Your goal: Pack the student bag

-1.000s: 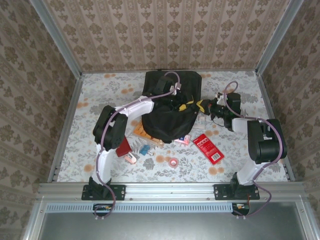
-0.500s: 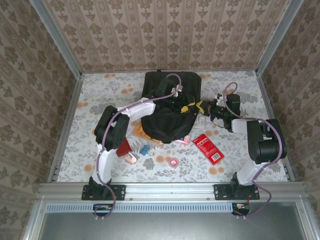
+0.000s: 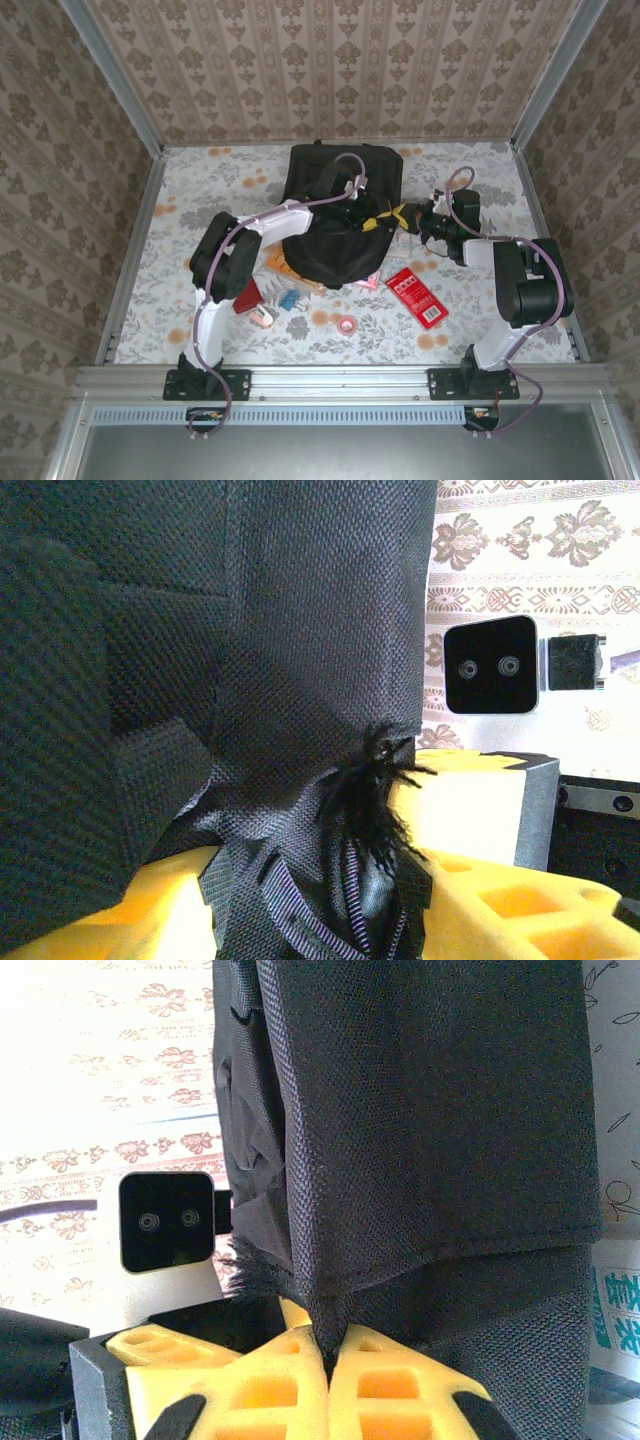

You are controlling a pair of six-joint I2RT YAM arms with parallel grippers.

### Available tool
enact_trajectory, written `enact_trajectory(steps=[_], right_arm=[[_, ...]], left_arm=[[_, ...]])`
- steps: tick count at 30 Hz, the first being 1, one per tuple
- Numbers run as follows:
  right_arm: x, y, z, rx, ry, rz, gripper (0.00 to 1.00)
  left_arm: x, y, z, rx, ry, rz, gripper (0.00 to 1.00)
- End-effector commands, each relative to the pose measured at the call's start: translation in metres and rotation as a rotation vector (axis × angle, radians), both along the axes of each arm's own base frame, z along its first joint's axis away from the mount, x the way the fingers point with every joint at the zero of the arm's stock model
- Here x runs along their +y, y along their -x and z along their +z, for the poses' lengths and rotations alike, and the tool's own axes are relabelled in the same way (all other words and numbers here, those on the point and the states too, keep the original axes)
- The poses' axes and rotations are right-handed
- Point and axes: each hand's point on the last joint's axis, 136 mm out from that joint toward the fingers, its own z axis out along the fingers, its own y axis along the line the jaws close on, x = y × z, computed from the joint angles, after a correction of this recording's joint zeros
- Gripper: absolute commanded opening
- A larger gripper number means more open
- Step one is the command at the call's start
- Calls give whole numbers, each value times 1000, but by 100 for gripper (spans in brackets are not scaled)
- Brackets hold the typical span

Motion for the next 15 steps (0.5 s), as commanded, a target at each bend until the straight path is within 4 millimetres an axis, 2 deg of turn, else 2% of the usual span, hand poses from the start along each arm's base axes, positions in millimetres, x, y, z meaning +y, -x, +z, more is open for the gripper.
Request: enact_trajectory(steps=[1, 6, 15], right_arm=[[11, 6, 22, -88, -20, 65, 0], [13, 6, 21, -86, -20, 68, 0], [18, 7, 25, -90, -22, 82, 0]], left_arm=[[-3, 12, 32, -16, 65, -25, 58], [-3, 9, 36, -11, 101, -5, 56], [-5, 0, 27, 15, 126, 25, 48]])
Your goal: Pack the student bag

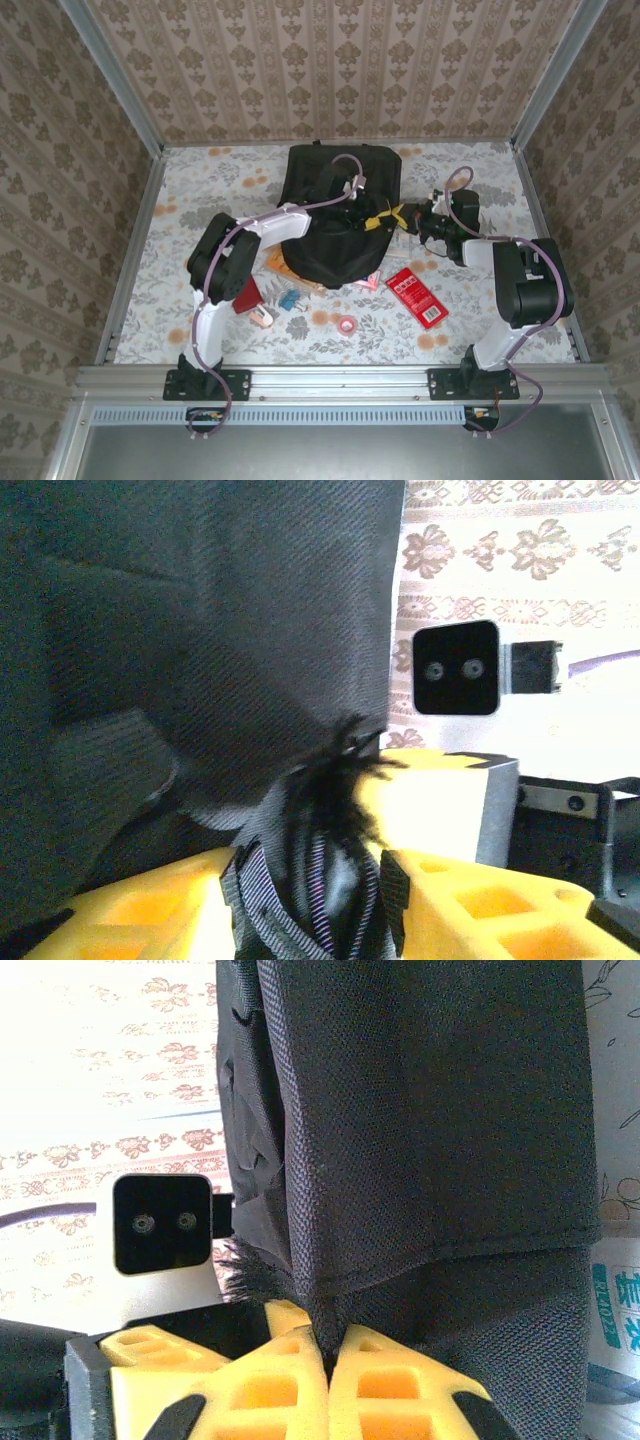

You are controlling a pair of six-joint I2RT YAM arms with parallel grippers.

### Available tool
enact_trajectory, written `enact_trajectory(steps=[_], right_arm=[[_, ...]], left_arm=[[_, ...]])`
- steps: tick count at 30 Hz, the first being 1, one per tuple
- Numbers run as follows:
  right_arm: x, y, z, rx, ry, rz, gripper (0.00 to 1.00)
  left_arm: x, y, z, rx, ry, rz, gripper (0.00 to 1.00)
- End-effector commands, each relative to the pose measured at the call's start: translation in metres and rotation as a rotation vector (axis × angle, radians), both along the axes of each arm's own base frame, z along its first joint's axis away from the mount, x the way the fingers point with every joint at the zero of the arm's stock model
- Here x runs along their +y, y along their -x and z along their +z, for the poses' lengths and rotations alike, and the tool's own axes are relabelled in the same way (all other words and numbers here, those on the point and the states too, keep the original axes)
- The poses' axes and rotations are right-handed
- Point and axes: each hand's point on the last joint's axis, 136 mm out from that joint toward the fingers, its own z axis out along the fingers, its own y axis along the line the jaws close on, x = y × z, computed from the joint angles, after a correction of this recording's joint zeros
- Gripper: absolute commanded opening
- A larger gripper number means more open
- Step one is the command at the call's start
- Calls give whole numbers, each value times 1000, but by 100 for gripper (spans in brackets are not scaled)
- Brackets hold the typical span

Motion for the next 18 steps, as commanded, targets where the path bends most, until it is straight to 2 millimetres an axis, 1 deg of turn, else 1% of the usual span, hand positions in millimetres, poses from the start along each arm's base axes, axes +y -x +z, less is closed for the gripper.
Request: enact_trajectory(steps=[1, 5, 12, 14, 18], right_arm=[[14, 6, 24, -83, -22, 73, 0], [15, 6, 25, -86, -24, 77, 0], [15, 5, 27, -89, -21, 77, 0], [14, 5, 27, -88, -19, 74, 0], [14, 5, 26, -87, -20, 71, 0]], left_arm=[[-4, -2, 16, -15, 61, -1, 47], [-6, -2, 12, -5, 56, -5, 46], [-2, 1, -5, 5, 6, -8, 44], [1, 1, -10, 5, -13, -8, 40], [1, 1, -15, -3, -20, -7, 30]])
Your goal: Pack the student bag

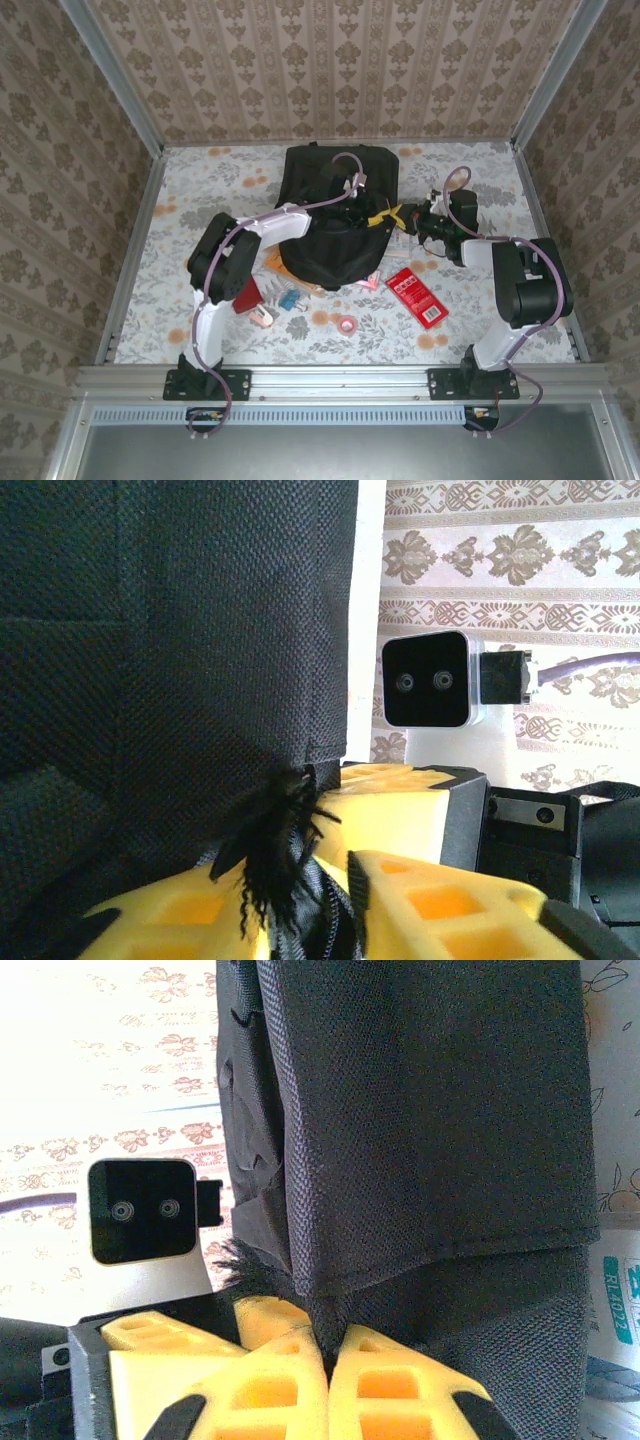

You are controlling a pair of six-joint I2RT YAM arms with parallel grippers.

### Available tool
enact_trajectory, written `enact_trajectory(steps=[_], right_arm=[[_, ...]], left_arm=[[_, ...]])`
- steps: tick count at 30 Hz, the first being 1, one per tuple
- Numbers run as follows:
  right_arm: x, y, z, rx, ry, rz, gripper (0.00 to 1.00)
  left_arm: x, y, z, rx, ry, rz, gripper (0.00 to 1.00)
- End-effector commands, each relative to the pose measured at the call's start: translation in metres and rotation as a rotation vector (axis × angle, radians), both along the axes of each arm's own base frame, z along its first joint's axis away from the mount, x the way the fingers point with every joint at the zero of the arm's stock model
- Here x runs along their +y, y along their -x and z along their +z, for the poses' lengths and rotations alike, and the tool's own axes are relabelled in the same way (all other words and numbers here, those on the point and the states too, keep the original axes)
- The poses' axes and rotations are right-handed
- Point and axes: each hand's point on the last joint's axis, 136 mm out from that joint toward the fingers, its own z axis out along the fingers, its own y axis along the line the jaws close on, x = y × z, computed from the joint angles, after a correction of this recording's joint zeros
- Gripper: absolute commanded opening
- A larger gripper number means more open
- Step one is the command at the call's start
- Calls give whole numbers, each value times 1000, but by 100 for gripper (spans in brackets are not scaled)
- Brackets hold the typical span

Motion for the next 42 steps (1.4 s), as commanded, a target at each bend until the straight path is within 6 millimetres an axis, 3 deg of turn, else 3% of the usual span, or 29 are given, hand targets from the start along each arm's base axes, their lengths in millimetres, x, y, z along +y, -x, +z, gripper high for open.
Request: enact_trajectory(steps=[1, 8, 17, 26, 34, 42], right_arm=[[10, 4, 26, -88, -22, 61, 0], [9, 6, 25, -87, -16, 55, 0], [-5, 6, 21, -79, 27, 0, 0], [-6, 7, 21, -83, 43, -1, 0], [-8, 10, 17, -74, 82, 1, 0], [-28, 11, 8, 6, 217, -100, 0]], left_arm=[[3, 3, -20, 10, -41, -9, 27], [3, 3, -22, 1, -27, -6, 0], [35, -1, -17, -6, -32, 56, 0], [51, 7, -16, 1, -18, 77, 0], [67, 8, 1, -59, -42, 108, 0], [85, 22, 13, -115, -125, 114, 0]])
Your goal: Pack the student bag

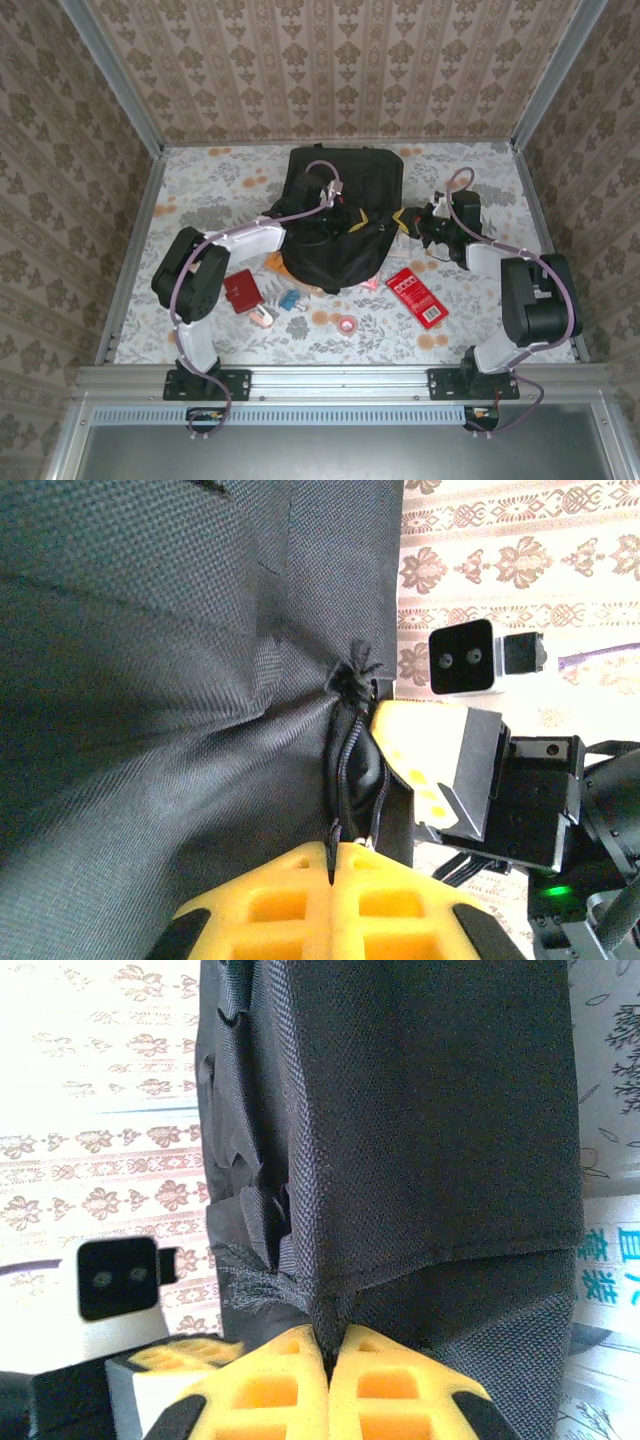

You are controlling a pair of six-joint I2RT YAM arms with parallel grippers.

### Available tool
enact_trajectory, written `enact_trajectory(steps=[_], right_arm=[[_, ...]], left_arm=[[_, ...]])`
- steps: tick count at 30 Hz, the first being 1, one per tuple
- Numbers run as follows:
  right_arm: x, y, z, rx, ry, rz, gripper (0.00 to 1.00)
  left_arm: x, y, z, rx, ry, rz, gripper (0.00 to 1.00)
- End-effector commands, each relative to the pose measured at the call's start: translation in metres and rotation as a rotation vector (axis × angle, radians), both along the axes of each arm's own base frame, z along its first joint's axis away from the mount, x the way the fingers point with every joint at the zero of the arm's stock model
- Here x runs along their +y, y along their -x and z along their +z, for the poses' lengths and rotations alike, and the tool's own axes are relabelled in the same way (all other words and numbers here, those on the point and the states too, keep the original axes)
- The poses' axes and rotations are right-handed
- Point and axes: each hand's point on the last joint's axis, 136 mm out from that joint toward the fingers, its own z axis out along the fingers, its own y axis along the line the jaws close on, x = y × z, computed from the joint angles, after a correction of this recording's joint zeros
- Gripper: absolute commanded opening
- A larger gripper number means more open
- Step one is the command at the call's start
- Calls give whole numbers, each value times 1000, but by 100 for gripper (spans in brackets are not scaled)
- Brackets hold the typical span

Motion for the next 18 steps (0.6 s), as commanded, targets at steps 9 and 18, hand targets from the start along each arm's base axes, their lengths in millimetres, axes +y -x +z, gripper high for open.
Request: enact_trajectory(steps=[9, 18], right_arm=[[-33, -2, -5, 82, 246, -121, 0], [2, -9, 19, -25, 57, -27, 0]], left_arm=[[39, 20, 12, -102, -216, 10, 0], [8, 18, 24, -103, -179, -58, 53]])
